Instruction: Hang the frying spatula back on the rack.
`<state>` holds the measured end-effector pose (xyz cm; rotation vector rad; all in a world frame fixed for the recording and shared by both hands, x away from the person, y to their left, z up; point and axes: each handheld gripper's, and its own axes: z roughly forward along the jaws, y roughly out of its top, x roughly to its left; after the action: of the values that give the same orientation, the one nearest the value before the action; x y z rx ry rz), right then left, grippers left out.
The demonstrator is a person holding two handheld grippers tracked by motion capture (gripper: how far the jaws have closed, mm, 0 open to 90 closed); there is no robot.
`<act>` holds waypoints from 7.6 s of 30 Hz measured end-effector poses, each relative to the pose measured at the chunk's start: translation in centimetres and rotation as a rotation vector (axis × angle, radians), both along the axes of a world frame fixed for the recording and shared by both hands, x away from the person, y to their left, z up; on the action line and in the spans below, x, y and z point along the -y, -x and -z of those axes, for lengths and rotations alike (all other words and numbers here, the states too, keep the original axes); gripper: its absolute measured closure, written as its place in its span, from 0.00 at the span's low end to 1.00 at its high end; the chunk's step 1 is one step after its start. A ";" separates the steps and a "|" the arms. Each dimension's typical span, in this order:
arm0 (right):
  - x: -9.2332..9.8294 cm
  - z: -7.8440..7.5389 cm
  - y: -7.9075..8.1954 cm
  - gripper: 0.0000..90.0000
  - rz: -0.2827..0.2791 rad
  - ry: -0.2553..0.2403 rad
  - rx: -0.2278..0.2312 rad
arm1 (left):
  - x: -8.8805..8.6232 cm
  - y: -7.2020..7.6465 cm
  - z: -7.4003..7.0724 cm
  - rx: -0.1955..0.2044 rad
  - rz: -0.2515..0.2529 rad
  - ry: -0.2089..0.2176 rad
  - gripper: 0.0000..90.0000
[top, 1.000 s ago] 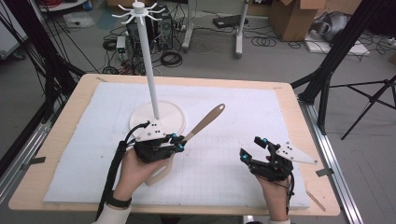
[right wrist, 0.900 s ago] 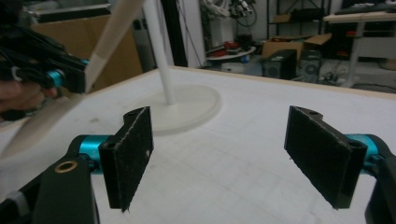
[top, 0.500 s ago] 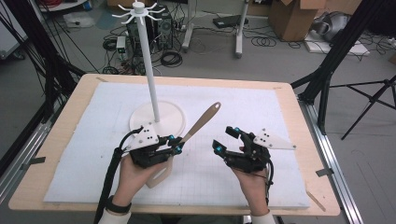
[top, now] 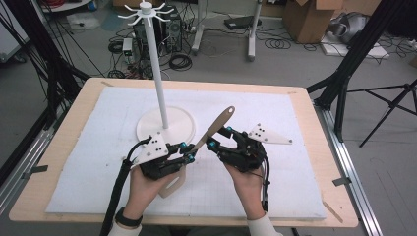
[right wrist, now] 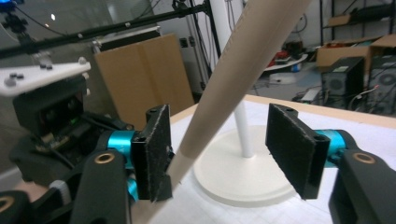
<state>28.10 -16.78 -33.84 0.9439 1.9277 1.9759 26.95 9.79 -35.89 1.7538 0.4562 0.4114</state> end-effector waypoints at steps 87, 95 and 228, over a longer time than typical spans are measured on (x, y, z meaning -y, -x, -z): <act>0.2 -3.7 -0.3 0.37 -0.380 0.161 0.160 | -4.4 -2.3 -4.7 -0.044 0.395 0.105 0.87; 3.6 -1.1 0.7 0.28 -0.195 0.221 0.197 | -6.3 -3.6 -6.3 -0.006 0.334 0.116 0.86; 11.8 6.1 0.9 0.21 -0.032 0.259 0.067 | -14.4 0.6 3.8 -0.034 0.112 0.104 0.25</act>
<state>27.20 -28.57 -39.98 0.7727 2.1074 1.6960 26.31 24.18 -39.70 1.6788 0.3947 0.2747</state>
